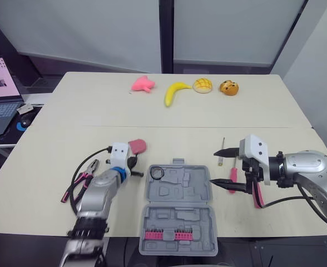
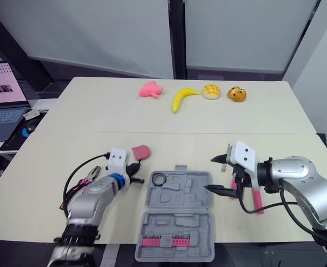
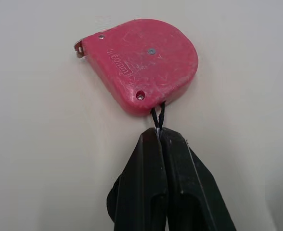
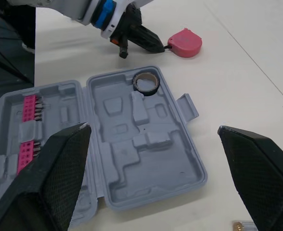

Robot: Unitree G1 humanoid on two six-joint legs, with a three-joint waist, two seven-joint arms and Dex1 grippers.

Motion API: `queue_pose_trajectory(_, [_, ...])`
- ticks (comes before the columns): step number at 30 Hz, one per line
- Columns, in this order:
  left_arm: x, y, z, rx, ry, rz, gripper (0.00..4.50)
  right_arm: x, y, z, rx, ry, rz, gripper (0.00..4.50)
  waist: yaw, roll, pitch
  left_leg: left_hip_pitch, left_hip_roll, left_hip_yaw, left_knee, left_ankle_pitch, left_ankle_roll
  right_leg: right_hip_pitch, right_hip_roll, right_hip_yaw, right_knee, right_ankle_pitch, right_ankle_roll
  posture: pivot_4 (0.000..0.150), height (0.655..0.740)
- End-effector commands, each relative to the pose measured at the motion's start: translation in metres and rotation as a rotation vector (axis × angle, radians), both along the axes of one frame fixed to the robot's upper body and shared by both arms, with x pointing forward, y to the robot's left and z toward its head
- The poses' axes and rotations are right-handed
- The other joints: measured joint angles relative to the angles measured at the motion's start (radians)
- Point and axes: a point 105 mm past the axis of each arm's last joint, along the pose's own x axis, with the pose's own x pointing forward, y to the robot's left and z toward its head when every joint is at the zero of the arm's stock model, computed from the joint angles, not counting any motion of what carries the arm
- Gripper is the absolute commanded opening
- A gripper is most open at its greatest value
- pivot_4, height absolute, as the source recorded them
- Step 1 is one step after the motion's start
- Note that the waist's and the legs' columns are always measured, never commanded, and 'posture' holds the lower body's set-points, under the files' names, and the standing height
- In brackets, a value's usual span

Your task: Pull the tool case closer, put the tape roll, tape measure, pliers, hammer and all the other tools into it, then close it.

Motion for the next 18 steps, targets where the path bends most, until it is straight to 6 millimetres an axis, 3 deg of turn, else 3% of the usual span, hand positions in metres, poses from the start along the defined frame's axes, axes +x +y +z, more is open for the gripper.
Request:
queue_pose_trajectory(1, [-0.038, -0.001, 0.006, 0.015, 0.022, -0.113, 0.03, -0.014, 0.007, 0.008, -0.001, -0.001, 0.07, 4.5, -0.006, 0.0, 0.0, 0.0, 0.0, 0.0, 0.0, 0.0, 0.0, 0.0, 0.0, 0.0, 0.0, 0.0, 0.0, 0.15, 0.7193])
queue_pose_trajectory(12, [-0.116, 0.023, -0.005, 0.044, 0.171, -0.194, 0.03, -0.039, 0.016, 0.006, -0.023, 0.079, 0.187, 4.5, 0.001, 0.002, 0.001, 0.0, 0.0, -0.001, -0.001, -0.001, 0.002, 0.0, -0.001, 0.0, -0.002, 0.0, 0.0, 0.15, 0.7193])
queue_pose_trajectory(18, [-0.141, 0.029, -0.004, 0.039, 0.219, -0.201, 0.03, -0.051, 0.016, 0.003, -0.058, 0.111, 0.242, 4.5, 0.002, 0.003, 0.001, 0.0, 0.001, -0.001, -0.001, -0.002, 0.003, 0.0, -0.001, -0.001, -0.002, 0.0, 0.0, 0.15, 0.7193])
